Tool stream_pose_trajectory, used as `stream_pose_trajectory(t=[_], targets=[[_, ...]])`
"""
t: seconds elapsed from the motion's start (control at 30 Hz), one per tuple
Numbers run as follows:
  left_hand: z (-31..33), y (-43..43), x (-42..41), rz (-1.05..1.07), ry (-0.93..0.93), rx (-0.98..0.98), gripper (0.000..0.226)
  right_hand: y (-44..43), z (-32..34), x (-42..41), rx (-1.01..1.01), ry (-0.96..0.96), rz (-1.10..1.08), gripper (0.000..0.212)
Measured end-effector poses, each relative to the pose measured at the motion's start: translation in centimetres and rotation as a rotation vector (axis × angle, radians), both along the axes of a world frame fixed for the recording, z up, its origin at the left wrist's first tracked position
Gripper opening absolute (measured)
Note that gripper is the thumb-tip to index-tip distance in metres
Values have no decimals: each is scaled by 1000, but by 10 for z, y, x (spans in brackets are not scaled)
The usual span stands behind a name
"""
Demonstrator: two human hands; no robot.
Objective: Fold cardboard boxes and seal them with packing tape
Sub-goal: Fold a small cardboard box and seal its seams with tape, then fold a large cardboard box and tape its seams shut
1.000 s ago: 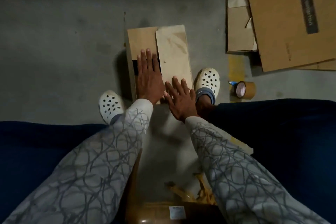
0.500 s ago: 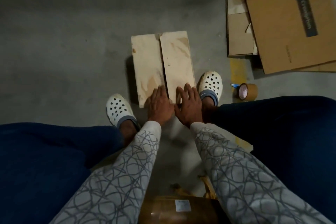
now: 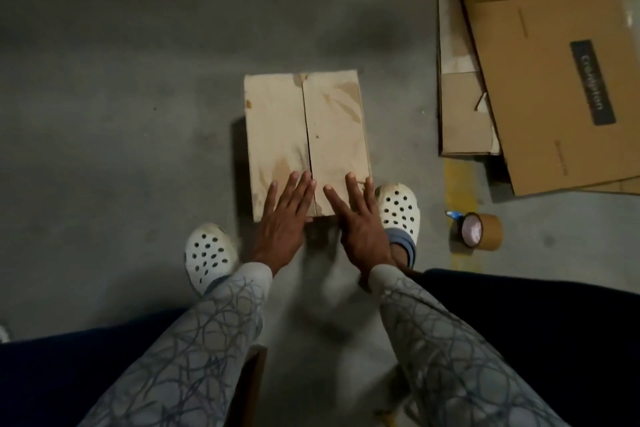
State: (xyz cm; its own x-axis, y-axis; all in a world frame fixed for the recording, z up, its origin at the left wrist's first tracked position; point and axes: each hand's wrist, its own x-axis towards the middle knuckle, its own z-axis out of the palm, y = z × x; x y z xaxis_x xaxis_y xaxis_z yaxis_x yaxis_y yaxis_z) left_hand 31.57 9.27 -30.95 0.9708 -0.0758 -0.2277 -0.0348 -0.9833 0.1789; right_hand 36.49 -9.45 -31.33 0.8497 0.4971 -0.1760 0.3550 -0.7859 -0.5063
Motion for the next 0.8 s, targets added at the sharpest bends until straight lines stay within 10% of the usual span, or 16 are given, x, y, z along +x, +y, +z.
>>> stream_pose_trajectory(t=[0.8], targets=[[-40,122,382,374,-139,10,72,153,-55,388,169,-385,-87,55]])
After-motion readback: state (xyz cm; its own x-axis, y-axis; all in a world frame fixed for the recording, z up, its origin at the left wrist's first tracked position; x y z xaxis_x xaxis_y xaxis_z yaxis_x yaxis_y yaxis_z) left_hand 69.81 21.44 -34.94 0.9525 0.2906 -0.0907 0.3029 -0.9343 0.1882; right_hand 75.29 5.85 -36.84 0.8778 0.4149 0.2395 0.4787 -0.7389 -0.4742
